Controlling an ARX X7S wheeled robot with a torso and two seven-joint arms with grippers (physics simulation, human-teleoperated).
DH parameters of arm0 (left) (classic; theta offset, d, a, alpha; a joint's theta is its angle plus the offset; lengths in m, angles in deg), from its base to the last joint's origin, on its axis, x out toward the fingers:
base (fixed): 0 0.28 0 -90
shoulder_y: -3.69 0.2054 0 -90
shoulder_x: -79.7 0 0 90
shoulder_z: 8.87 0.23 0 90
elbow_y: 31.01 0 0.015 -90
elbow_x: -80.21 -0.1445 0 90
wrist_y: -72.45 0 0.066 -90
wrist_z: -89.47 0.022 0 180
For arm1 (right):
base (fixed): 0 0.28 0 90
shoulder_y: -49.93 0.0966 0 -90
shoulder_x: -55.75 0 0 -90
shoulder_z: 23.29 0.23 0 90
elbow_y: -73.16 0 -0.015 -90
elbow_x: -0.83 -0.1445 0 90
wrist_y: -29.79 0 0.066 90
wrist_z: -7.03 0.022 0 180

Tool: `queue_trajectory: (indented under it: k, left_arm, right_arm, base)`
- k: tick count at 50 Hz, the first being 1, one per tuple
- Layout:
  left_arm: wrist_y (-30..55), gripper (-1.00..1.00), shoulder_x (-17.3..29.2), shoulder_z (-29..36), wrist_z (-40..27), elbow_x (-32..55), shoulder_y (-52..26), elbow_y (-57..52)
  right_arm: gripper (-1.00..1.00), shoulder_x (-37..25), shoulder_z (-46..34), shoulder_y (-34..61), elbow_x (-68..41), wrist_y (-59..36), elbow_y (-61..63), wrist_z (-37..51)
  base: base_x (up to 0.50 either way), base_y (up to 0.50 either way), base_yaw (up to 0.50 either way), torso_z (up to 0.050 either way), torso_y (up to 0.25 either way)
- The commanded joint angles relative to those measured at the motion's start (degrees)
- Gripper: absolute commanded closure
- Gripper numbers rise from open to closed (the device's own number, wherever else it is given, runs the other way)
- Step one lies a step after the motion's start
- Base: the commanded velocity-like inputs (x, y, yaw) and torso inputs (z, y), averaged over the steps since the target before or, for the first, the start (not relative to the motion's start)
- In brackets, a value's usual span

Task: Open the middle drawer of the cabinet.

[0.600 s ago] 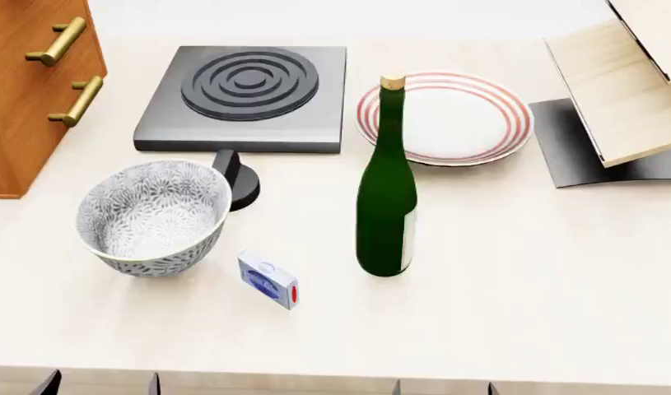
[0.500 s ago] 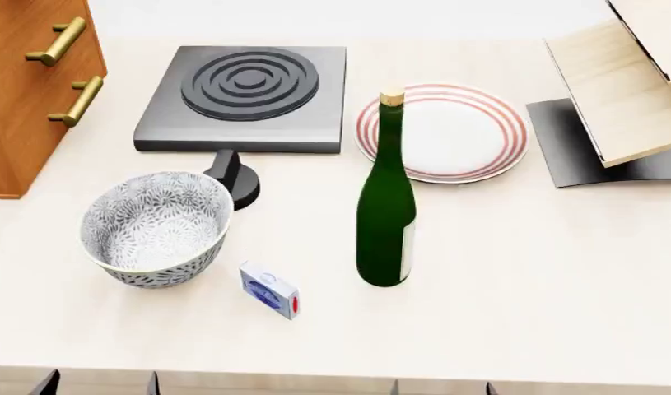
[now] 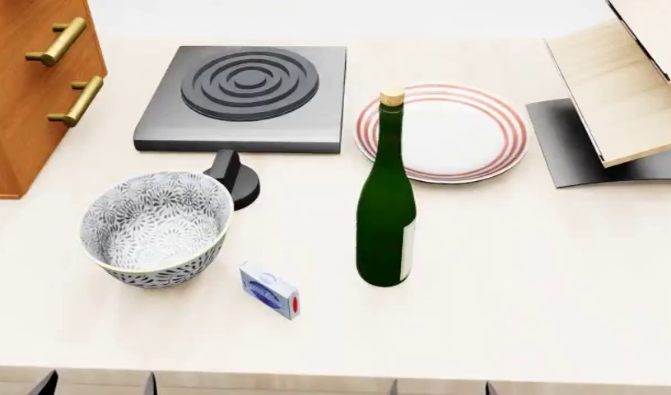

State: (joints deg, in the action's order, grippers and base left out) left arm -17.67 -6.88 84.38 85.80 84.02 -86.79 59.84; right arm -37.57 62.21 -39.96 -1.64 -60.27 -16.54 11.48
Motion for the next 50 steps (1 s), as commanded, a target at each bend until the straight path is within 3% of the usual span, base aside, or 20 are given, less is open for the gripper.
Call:
queue_trajectory:
  k: [1,22,39,50]
  left_arm:
    - [-0.29,-1.00,1.01,0.70,-0.74,1.76,0.03,0.41]
    - [9.77,-1.00,4.25,0.00,-4.02,5.49,1.99,-20.95]
    - [22.45,-1.00,6.58,-1.32,-7.16,10.11,-1.32,-39.50]
    - [31.96,-1.00,8.06,-4.95,-10.22,16.61,-2.77,-54.06]
  right_arm:
    - [-1.00,-1.06,-0.99,0.21,-0.94,-1.73,0.94,1.52]
    - [-1.00,-3.96,-1.21,-0.32,-1.50,-17.11,24.53,5.42]
    - [-1.00,-5.32,-2.47,5.18,-0.98,-32.60,43.09,7.96]
    - [-1.00,-6.16,-7.82,8.55,2.78,-43.66,58.98,10.38]
  base:
    - [0.00,0.00,0.00,0.000,0.000]
    - [0.00,0.00,0.00,0.000,0.000]
    - [0.00,0.00,0.00,0.000,0.000]
    - [0.00,0.00,0.00,0.000,0.000]
